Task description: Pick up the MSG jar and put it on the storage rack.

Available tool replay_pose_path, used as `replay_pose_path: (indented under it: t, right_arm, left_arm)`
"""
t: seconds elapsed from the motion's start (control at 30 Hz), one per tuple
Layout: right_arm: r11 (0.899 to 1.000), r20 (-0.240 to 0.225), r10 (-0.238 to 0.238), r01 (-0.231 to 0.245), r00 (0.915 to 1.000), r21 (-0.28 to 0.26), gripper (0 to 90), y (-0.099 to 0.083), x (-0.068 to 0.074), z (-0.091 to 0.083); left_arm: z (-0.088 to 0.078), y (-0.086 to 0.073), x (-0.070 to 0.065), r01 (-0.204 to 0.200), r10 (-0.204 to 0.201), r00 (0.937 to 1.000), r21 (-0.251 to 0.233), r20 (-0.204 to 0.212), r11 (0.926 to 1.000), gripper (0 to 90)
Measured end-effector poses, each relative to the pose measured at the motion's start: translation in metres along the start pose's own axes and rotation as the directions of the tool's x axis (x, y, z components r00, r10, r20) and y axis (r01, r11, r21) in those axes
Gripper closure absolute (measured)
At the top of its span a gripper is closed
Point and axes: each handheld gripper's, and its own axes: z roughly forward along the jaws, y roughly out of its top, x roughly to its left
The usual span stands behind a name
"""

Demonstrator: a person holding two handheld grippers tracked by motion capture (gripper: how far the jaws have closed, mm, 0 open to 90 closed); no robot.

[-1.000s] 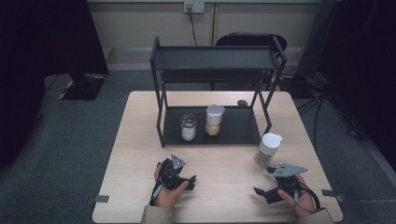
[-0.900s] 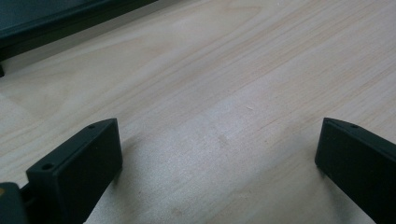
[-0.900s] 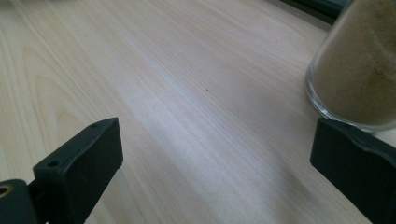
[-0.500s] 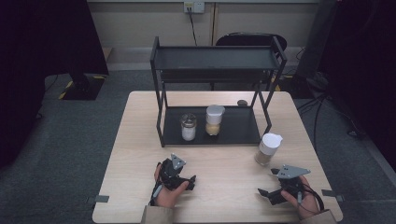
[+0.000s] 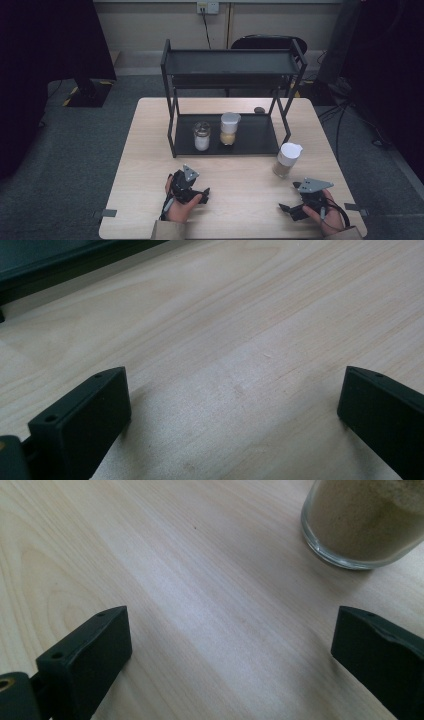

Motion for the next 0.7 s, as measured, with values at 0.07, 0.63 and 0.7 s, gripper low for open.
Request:
replay_pose_path:
  t: [0.07, 0.63, 0.7]
  right_arm:
    - [1.0, 0.002, 0.0, 0.0, 1.0, -0.002, 1.7, -0.0005, 0.0003, -0.0002]
    - [0.999, -0.012, 0.035, -0.035, 0.9993, 0.022, 0.0, 0.0029, -0.0057, 0.0016]
    - [0.999, -0.012, 0.035, -0.035, 0.9993, 0.022, 0.0, 0.0029, -0.0058, 0.0016]
  left_arm:
    - [0.0, 0.0, 0.0, 0.0, 0.0, 1.0, 0.0, 0.0, 1.0, 0.0]
    - [0.0, 0.0, 0.0, 0.0, 0.0, 1.0, 0.0, 0.0, 1.0, 0.0]
    - [0.0, 0.0, 0.0, 0.0, 0.0, 1.0, 0.0, 0.0, 1.0, 0.0]
